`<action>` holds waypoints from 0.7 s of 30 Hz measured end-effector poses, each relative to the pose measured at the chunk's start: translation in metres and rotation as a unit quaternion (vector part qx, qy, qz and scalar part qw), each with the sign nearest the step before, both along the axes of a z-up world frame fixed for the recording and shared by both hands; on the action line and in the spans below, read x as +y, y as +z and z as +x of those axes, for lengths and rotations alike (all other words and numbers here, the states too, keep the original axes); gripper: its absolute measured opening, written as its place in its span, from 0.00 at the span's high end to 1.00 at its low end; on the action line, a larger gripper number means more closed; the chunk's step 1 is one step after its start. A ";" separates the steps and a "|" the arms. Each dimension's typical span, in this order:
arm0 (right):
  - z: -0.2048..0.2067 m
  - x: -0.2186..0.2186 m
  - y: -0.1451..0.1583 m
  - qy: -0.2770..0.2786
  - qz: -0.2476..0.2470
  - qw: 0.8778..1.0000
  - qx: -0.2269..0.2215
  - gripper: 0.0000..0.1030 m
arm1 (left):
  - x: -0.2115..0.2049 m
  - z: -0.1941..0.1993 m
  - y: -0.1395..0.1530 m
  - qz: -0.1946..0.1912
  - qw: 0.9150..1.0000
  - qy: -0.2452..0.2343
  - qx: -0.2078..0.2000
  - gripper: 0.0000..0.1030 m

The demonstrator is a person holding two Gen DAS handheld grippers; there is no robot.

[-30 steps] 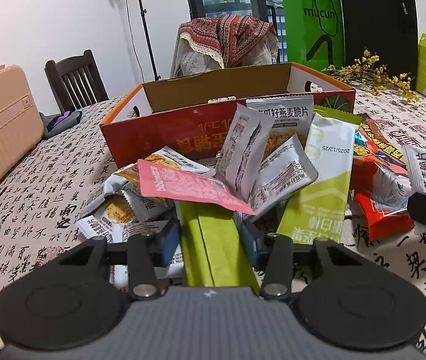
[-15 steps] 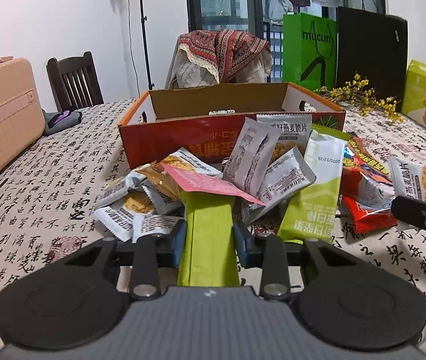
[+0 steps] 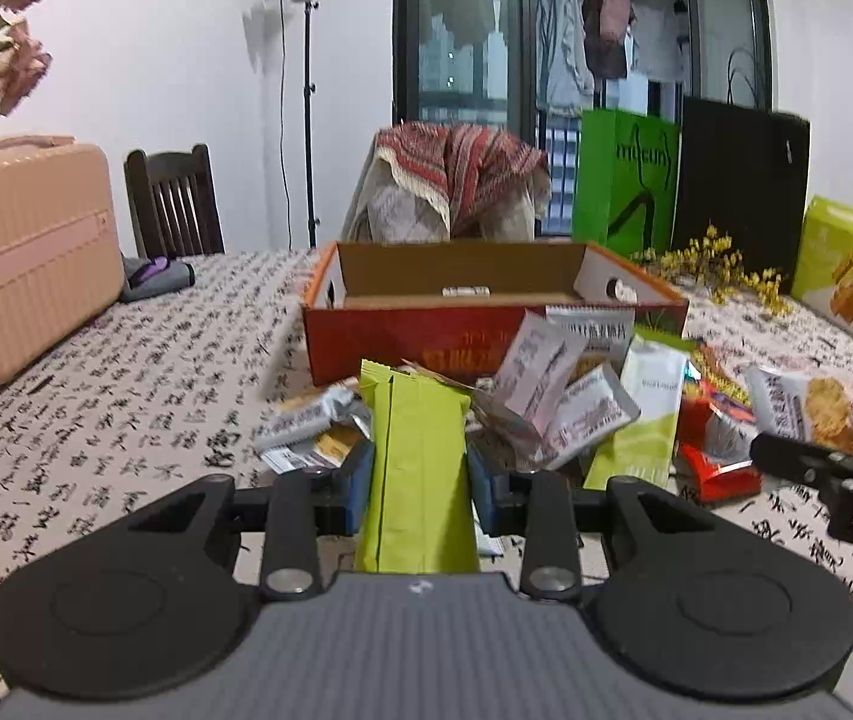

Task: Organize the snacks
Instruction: 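Carry the green bar with the left tool into the box and release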

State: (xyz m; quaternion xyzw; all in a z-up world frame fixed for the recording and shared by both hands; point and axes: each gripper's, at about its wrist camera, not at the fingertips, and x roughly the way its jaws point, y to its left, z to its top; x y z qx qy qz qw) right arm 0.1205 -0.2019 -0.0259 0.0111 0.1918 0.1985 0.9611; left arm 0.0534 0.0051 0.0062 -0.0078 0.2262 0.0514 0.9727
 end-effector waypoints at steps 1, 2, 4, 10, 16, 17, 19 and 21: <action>0.000 0.001 0.001 0.001 0.000 1.000 -0.002 0.36 | 0.001 -0.001 0.003 -0.001 1.000 0.001 -0.005 0.67; 0.001 0.002 0.003 0.002 -0.001 1.000 -0.004 0.36 | 0.003 -0.002 0.005 -0.002 1.000 0.002 -0.009 0.67; 0.004 0.004 0.007 0.002 0.001 1.000 -0.008 0.36 | 0.005 -0.002 0.011 -0.006 1.000 0.001 -0.016 0.67; 0.019 0.006 0.021 -0.001 0.008 1.000 -0.021 0.36 | 0.009 0.006 0.031 -0.005 0.999 -0.001 -0.047 0.67; 0.054 0.009 0.039 -0.005 0.010 0.999 -0.033 0.36 | 0.011 0.036 0.047 -0.006 0.998 -0.009 -0.061 0.67; 0.061 0.010 0.043 -0.006 0.010 0.999 -0.034 0.36 | 0.011 0.044 0.050 -0.007 0.998 -0.009 -0.062 0.67; 0.076 0.012 0.050 -0.008 0.009 0.999 -0.036 0.36 | 0.012 0.061 0.053 -0.008 0.998 -0.008 -0.060 0.67; 0.094 0.015 0.057 -0.008 0.007 0.999 -0.036 0.36 | 0.012 0.077 0.057 -0.009 0.998 -0.007 -0.058 0.67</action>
